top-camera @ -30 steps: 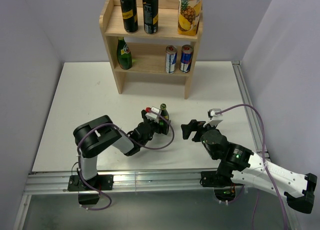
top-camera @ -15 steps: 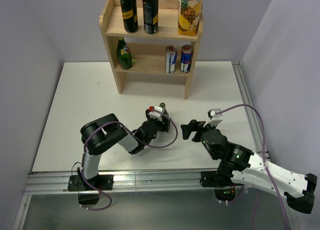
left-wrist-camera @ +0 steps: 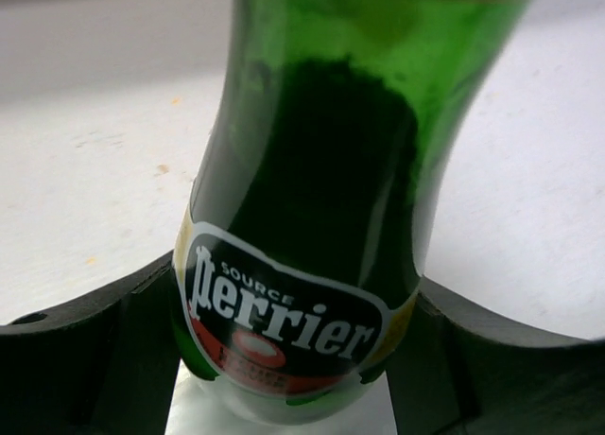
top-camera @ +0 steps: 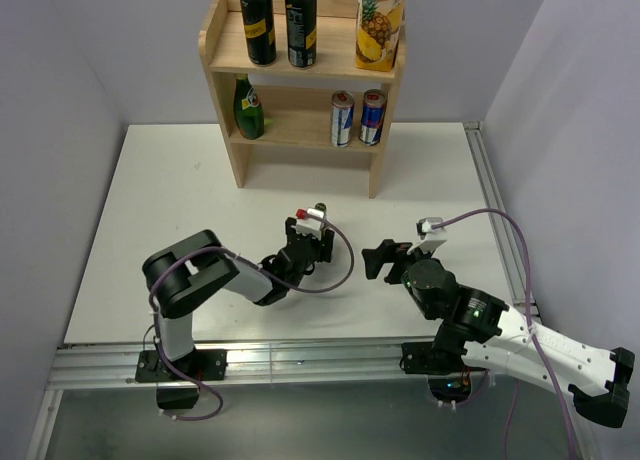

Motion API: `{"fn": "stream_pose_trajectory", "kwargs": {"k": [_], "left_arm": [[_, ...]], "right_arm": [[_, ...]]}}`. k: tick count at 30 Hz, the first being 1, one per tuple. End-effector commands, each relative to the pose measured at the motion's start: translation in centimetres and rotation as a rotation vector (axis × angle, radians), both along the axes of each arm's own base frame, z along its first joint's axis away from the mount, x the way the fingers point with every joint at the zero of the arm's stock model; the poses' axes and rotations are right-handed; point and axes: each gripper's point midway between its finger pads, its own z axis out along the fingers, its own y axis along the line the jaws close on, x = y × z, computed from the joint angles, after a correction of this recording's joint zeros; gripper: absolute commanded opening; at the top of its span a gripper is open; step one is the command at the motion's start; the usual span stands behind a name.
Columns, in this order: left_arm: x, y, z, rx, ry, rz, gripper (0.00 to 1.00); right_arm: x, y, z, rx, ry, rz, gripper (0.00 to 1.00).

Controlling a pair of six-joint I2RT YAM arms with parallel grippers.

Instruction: Place and organize the beverage onto the shelf

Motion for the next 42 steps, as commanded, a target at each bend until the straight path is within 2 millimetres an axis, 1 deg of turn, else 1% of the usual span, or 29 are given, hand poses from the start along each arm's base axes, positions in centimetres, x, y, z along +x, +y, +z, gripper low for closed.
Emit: {"fn": "stream_pose_trajectory", "kwargs": {"k": [1,2,3,5,6,8,9,10,11,12,13,14,15,17,18,20,21,22,23,24,26,27,33,42], "left_arm": [[1.1,0.4,8.3,-0.102,-0.119,0.06,0.0],[1.1,0.5,8.6,-0.073,-0.114,0.052,0.0],[1.7,0.4,11.0,-0.098,-0.138,0.04,0.0],[2.4,0.9,13.0,-0.12,-0.157,0.041,0.0],[3.2,1.4,14.8,-0.14,-0.17,0.037,0.0],[4.9,2.9,16.5,-0.146,-0.192,0.075,0.0],[5.4,3.2,17.5,-0.15,-0.207,0.081,0.0],[6.1,3.3,18.9,-0.142,-0.222,0.088,0.0],[6.6,3.6,19.7,-0.14,-0.231,0.098,0.0],[7.7,3.9,21.6,-0.156,-0.256,0.114,0.0],[8.3,4.0,21.7,-0.14,-0.24,0.111,0.0],[8.8,4.1,22.4,-0.147,-0.243,0.111,0.0],[10.0,4.5,23.8,-0.162,-0.257,0.123,0.0],[10.9,4.9,24.8,-0.165,-0.262,0.125,0.0],[11.6,5.2,26.2,-0.177,-0.28,0.139,0.0],[12.2,5.4,27.0,-0.17,-0.279,0.141,0.0],[12.7,5.6,28.1,-0.179,-0.296,0.15,0.0],[12.9,5.7,28.5,-0.18,-0.298,0.153,0.0],[13.3,6.0,28.5,-0.172,-0.292,0.156,0.0],[13.7,6.0,29.3,-0.172,-0.305,0.161,0.0],[14.2,6.3,29.6,-0.167,-0.314,0.17,0.0],[14.5,6.1,29.9,-0.172,-0.32,0.162,0.0],[16.5,6.9,30.3,-0.173,-0.332,0.188,0.0],[18.2,7.2,31.3,-0.16,-0.361,0.229,0.0]], "right_arm": [[0.3,-0.1,0.3,0.021,-0.022,-0.01,0.95],[0.3,-0.1,0.4,0.024,-0.023,-0.012,0.95],[0.3,-0.1,0.4,0.025,-0.024,-0.012,0.95],[0.3,0.0,0.4,0.028,-0.025,-0.01,0.95],[0.3,0.0,0.4,0.028,-0.025,-0.009,0.95],[0.3,-0.1,0.4,0.033,-0.028,-0.012,0.95],[0.2,-0.1,0.5,0.036,-0.029,-0.009,0.95],[0.2,-0.2,0.5,0.035,-0.029,-0.012,0.95],[0.2,-0.2,0.6,0.04,-0.032,-0.014,0.95],[0.2,-0.2,0.6,0.039,-0.032,-0.011,0.95],[0.2,-0.2,0.6,0.041,-0.033,-0.012,0.95],[0.2,-0.2,0.5,0.039,-0.032,-0.014,0.95],[0.2,-0.2,0.5,0.04,-0.032,-0.014,0.95],[0.2,-0.3,0.6,0.041,-0.034,-0.015,0.95],[0.2,-0.3,0.6,0.04,-0.033,-0.017,0.95],[0.2,-0.4,0.6,0.045,-0.035,-0.017,0.95],[0.2,-0.4,0.7,0.049,-0.038,-0.019,0.95],[0.2,-0.4,0.6,0.045,-0.036,-0.02,0.95],[0.2,-0.4,0.6,0.045,-0.036,-0.019,0.95],[0.2,-0.4,0.7,0.046,-0.036,-0.019,0.95],[0.2,-0.4,0.7,0.049,-0.038,-0.02,0.95],[0.2,-0.3,0.7,0.045,-0.037,-0.018,0.95],[0.2,-0.4,0.7,0.044,-0.037,-0.02,0.95],[0.3,-0.3,0.4,0.034,-0.031,-0.023,0.95]]}}
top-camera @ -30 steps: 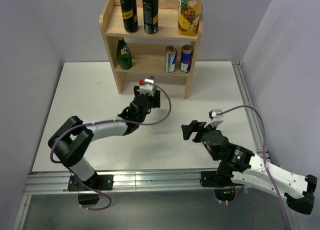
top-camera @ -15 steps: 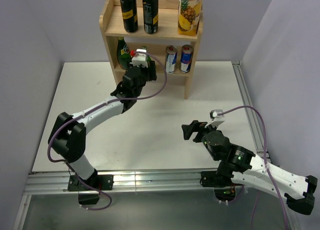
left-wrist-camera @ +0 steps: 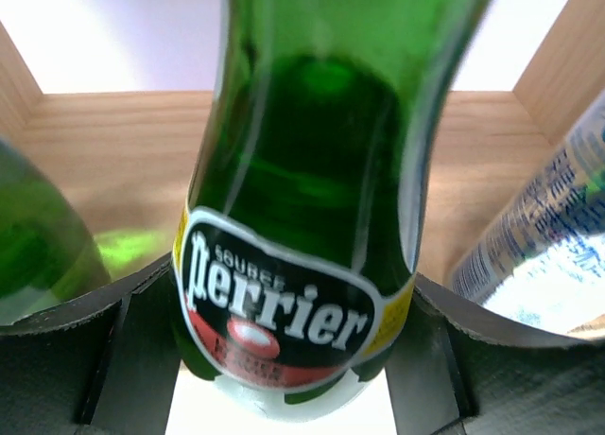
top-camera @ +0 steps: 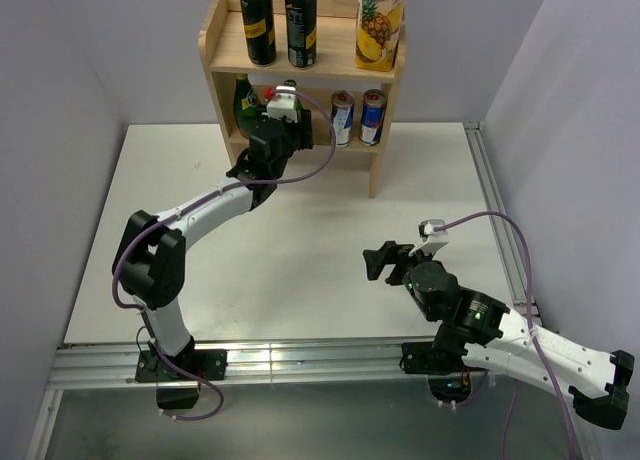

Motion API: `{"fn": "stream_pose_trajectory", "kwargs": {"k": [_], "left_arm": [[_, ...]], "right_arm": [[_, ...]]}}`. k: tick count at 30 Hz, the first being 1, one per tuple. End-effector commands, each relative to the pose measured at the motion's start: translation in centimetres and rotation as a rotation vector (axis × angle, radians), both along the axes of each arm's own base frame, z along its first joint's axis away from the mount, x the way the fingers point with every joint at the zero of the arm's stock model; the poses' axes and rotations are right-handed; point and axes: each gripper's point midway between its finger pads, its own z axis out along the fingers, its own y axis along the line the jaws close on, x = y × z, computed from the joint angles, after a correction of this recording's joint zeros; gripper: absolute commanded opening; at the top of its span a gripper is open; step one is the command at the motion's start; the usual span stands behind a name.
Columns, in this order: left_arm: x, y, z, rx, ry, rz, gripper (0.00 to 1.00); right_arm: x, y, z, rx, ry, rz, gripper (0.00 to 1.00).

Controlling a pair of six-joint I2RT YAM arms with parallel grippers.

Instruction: Place and organize the beverage onto the shelf

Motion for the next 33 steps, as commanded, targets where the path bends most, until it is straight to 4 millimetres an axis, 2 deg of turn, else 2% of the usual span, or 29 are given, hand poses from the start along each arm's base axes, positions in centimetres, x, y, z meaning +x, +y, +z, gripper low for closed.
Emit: {"fn": "stream_pose_trajectory", "kwargs": {"k": [1,7,15,30,32,33], "left_arm": [[0.6,0.3,9.1,-0.108,-0.218,0.024,0.0],[1.8,0.4,9.1,-0.098,-0.22,0.044,0.0],[3.1,1.5,8.7,-0.086,-0.223,0.094,0.0],[3.9,3.5,7.7,-0.094,-0.21,0.144,0.0],[4.0,3.7,7.6,-0.1,-0.206,0.151,0.04],[4.0,3.8,7.6,-0.099,-0.208,0.154,0.11]], "right_arm": [[0.5,0.0,0.6,0.017,-0.021,-0.02,0.95],[0.5,0.0,0.6,0.016,-0.02,-0.02,0.95],[0.5,0.0,0.6,0.015,-0.019,-0.019,0.95],[0.5,0.1,0.5,0.011,-0.017,-0.017,0.95],[0.5,0.1,0.6,0.013,-0.018,-0.015,0.95],[0.5,0.1,0.6,0.013,-0.018,-0.015,0.95]]}}
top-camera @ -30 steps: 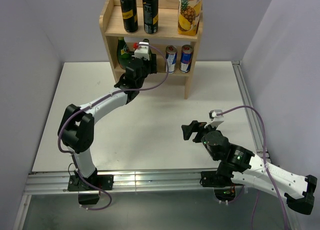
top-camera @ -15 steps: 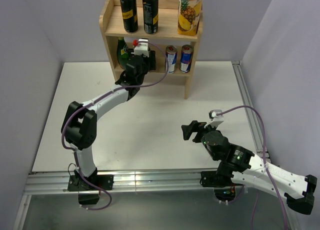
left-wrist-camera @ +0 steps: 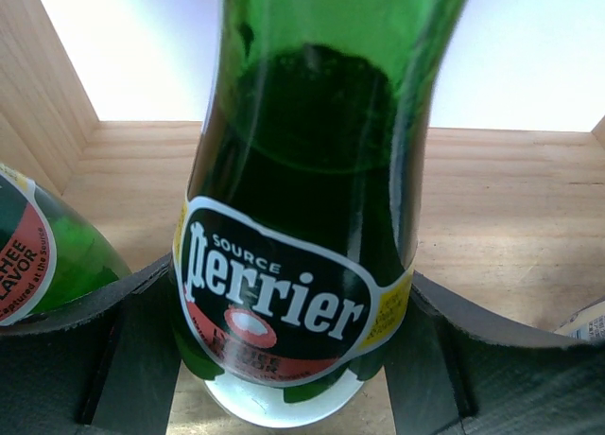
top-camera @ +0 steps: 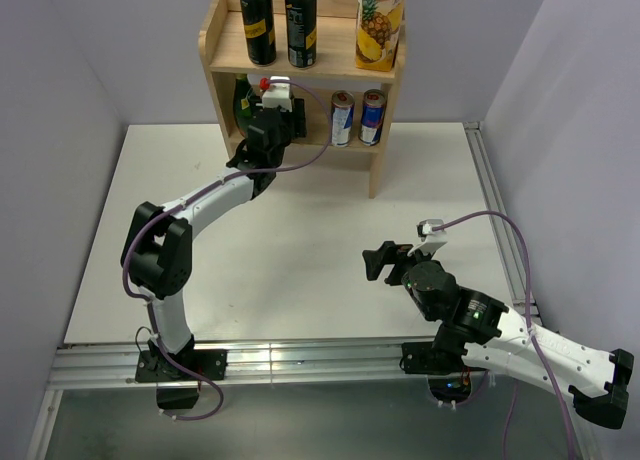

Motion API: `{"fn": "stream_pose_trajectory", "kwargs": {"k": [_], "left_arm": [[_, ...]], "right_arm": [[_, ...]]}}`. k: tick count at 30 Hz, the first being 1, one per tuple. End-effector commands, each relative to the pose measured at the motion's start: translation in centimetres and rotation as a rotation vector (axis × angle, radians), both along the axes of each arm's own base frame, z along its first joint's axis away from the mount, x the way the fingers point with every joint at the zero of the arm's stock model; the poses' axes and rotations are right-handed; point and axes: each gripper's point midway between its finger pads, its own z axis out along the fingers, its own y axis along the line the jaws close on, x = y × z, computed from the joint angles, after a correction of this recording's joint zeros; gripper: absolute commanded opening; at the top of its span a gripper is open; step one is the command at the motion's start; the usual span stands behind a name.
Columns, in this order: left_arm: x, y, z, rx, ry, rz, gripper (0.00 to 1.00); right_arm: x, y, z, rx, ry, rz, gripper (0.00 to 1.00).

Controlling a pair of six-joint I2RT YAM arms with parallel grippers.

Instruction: Place and organize the beverage onto the shelf

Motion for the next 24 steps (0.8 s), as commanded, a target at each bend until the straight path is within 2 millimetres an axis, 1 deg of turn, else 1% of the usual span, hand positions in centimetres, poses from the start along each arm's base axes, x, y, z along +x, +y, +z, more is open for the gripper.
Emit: {"fn": "stream_pose_trajectory", "kwargs": {"k": [1,2,3,5,6,9,14,19,21,24], "left_arm": [[0.3,1.4,7.2,-0.118,-0.19,0.051,0.15],[0.2,1.4,7.2,-0.122,-0.19,0.051,0.21],[0.3,1.5,7.2,-0.12,-0.19,0.053,0.31],[0.1,1.5,7.2,-0.124,-0.191,0.049,0.41],[0.1,1.6,7.2,-0.124,-0.191,0.052,0.5],[0.0,1.6,7.2,-0.127,-0.191,0.05,0.67],[-0.3,1.5,7.0,-0.125,-0.187,0.041,0.76],[-0.5,1.6,6.8,-0.126,-0.184,0.038,0.8],[-0.6,1.6,6.7,-0.126,-0.181,0.036,0.88],[-0.7,1.7,6.7,-0.128,-0.181,0.038,0.89]], "right_arm": [[0.4,0.0,0.8,0.023,-0.024,-0.016,0.95],[0.4,0.0,0.8,0.023,-0.024,-0.016,0.95],[0.5,0.0,0.8,0.023,-0.024,-0.017,0.95],[0.4,0.0,0.8,0.024,-0.025,-0.017,0.95],[0.4,0.0,0.8,0.025,-0.024,-0.016,0.95],[0.4,0.0,0.9,0.026,-0.026,-0.017,0.95],[0.4,0.0,0.8,0.027,-0.025,-0.016,0.95],[0.4,0.0,0.9,0.028,-0.026,-0.017,0.95],[0.4,-0.1,0.9,0.027,-0.026,-0.019,0.95],[0.4,-0.1,0.9,0.027,-0.026,-0.019,0.95]]}}
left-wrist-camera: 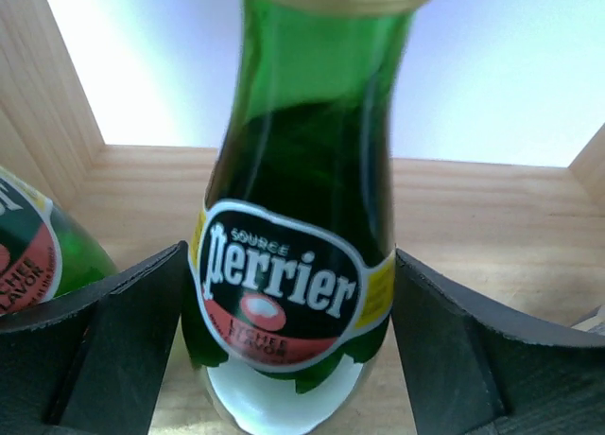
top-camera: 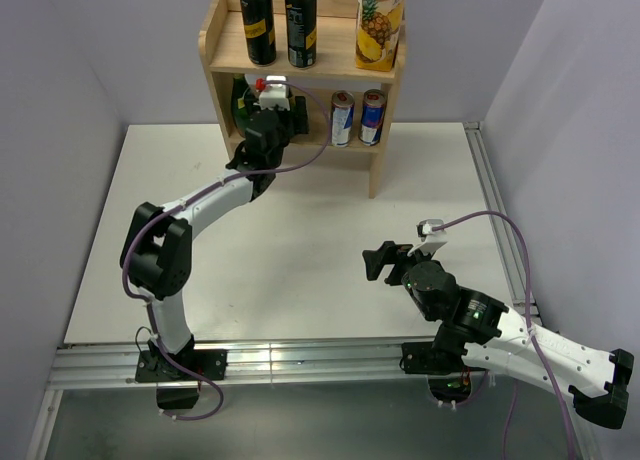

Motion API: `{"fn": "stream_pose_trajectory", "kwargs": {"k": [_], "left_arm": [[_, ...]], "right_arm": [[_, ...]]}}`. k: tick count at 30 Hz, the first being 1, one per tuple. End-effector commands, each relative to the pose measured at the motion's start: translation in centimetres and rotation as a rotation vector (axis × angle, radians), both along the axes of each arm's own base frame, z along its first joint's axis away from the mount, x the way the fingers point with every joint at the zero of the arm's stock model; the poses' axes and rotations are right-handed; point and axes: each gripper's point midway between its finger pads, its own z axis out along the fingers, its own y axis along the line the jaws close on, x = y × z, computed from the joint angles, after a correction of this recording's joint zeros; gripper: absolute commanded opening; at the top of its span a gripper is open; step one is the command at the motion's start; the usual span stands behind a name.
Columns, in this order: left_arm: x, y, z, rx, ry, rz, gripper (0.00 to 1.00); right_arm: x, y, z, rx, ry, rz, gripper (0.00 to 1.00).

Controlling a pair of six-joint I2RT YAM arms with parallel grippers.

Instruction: Place and organize the beverage onto the shelf

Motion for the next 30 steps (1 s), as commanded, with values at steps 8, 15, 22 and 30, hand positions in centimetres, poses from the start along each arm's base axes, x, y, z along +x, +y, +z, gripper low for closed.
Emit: {"fn": "stream_pose_trajectory", "kwargs": {"k": [8,15,22,30], "left_arm": [[-1.3,1.8,5.8,-0.093,-0.125,0.032,0.96],[-1.8,1.5,5.7,-0.089,-0.117,0.024,0.97],[-2.9,1.3,5.1,-0.086,-0.106,0.024,0.99],[-3.9,1.5,4.8,-0.075,-0.098,0.031,0.99]], "right_arm": [[0.4,-0.1,0.9,0.032,-0.028,-0.018,0.95],[0.4,-0.1,1.0,0.037,-0.031,-0.019,0.95],[0.3,-0.2,1.2,0.044,-0.036,-0.019,0.95],[0.3,-0.3,1.2,0.049,-0.039,-0.019,0.95]]}}
